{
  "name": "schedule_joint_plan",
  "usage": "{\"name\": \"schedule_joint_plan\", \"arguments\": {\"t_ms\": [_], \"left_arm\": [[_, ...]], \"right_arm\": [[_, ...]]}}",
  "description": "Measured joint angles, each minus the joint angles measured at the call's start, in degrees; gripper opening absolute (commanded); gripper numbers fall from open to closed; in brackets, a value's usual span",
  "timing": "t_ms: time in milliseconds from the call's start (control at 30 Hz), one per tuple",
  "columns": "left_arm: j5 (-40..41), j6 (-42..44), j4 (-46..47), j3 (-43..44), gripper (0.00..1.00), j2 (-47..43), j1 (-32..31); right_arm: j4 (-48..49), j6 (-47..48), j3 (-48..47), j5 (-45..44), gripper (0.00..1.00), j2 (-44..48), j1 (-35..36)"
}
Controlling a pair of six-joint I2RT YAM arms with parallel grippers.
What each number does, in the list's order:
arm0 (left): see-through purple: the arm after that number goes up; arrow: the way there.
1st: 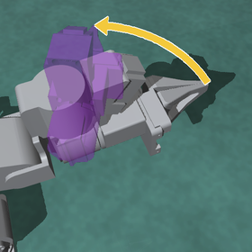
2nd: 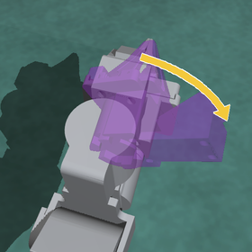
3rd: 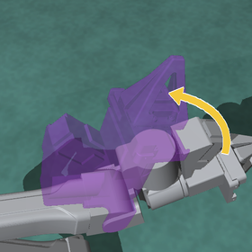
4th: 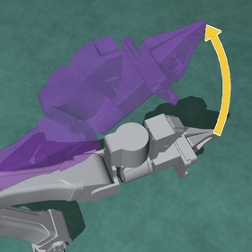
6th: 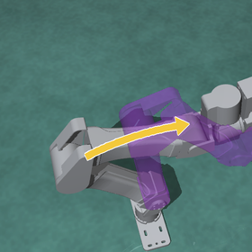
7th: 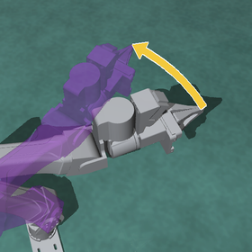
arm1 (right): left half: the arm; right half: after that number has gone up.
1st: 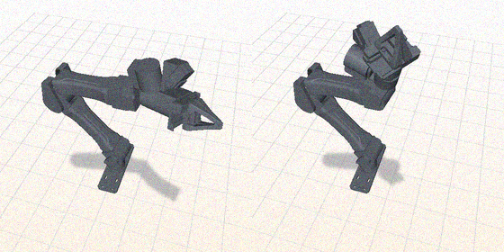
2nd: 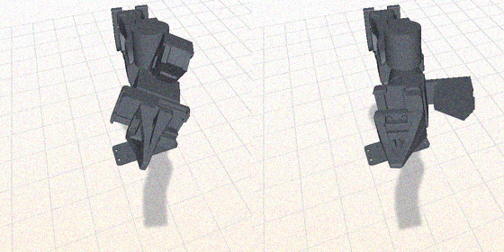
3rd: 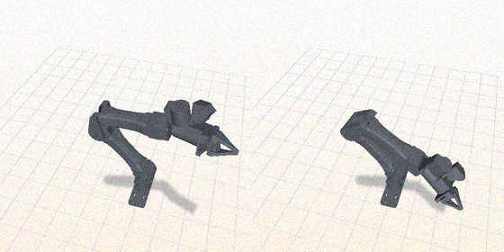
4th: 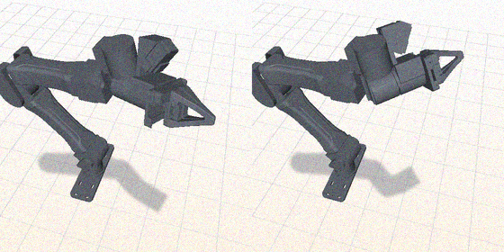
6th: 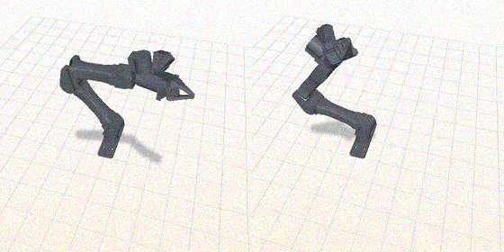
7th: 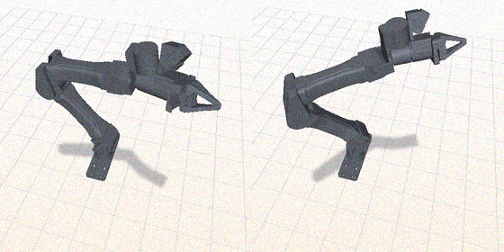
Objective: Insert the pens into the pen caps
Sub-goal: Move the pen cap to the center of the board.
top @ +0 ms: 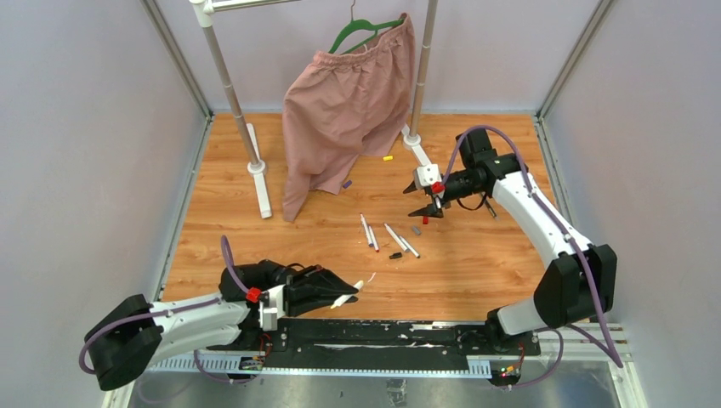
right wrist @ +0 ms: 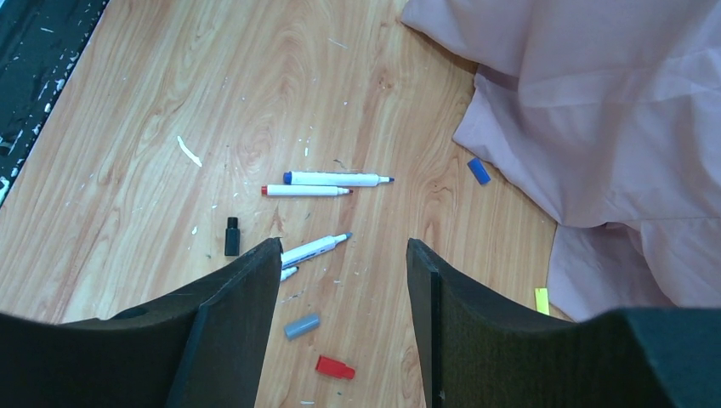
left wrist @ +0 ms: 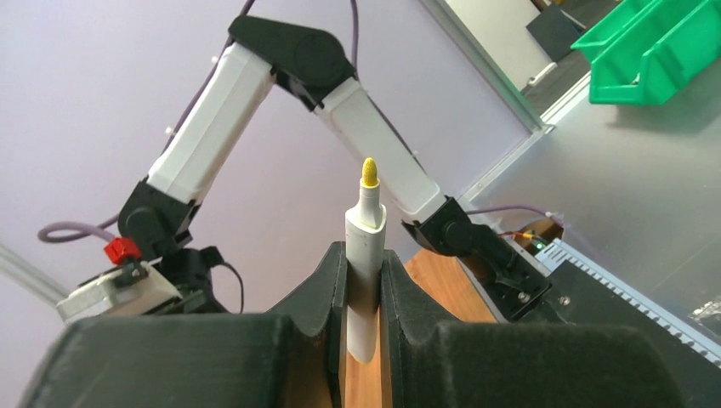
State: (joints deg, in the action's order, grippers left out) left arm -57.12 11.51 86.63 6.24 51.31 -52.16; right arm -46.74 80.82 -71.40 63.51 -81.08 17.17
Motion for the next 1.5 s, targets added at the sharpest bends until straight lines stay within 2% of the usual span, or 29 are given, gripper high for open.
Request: {"name": "schedule_joint_plan", "arguments": {"t_ms": [200,1500], "left_arm": [[-1.1,-1.3,0.0,-0.9,0.0,-2.4,-0.2],[-1.2,-1.4,0.0,-2.6,0.0,-4.1,-0.2]], "right_arm": [[-0.8,0.9,-2.3,-0.8,0.6,-3.0,1.0],[-2.6,-0.3,-15.0,-8.7,0.59,-14.7,5.7]]}}
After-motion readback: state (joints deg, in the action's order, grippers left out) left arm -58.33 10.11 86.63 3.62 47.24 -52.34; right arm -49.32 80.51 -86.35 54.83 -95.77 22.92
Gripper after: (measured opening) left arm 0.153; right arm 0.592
